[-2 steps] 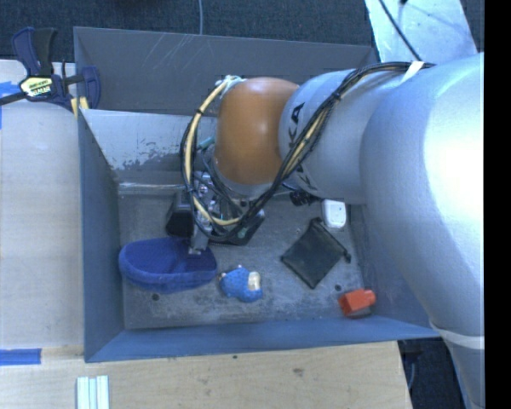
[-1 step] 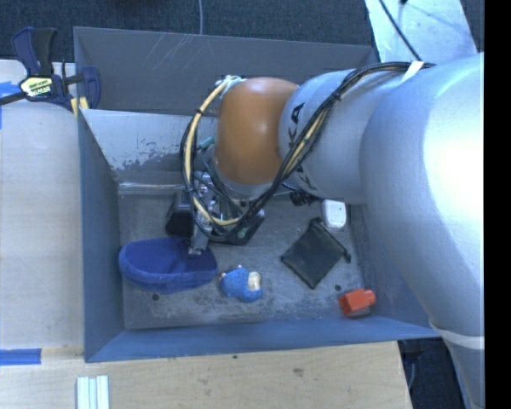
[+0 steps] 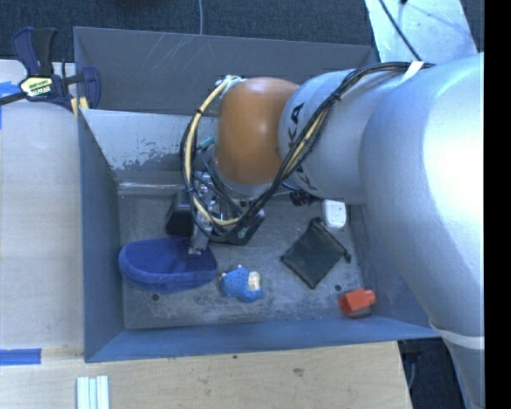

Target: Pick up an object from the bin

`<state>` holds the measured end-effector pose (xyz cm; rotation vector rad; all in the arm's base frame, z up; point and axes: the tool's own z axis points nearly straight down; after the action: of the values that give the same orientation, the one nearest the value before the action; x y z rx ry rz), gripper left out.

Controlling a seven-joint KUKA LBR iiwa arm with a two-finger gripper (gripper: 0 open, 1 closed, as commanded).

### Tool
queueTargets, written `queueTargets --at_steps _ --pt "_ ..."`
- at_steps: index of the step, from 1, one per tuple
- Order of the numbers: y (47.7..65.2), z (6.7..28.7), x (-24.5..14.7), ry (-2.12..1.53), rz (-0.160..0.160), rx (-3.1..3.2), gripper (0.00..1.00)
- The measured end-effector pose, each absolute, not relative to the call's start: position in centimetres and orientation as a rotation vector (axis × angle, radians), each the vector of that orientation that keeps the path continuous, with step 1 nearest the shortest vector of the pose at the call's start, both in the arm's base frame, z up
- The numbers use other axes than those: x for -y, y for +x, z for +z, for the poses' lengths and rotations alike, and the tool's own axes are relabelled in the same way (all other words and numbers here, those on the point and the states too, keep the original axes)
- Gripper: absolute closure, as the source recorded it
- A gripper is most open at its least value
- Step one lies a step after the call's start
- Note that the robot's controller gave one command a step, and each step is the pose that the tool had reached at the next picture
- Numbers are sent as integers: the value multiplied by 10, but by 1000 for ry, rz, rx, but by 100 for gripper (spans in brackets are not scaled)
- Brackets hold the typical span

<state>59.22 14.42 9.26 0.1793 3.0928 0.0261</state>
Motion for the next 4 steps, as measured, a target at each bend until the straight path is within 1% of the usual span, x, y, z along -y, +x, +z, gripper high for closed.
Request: queueTargets --at_steps 4 --pt "592 93 -144 180 26 -3093 100"
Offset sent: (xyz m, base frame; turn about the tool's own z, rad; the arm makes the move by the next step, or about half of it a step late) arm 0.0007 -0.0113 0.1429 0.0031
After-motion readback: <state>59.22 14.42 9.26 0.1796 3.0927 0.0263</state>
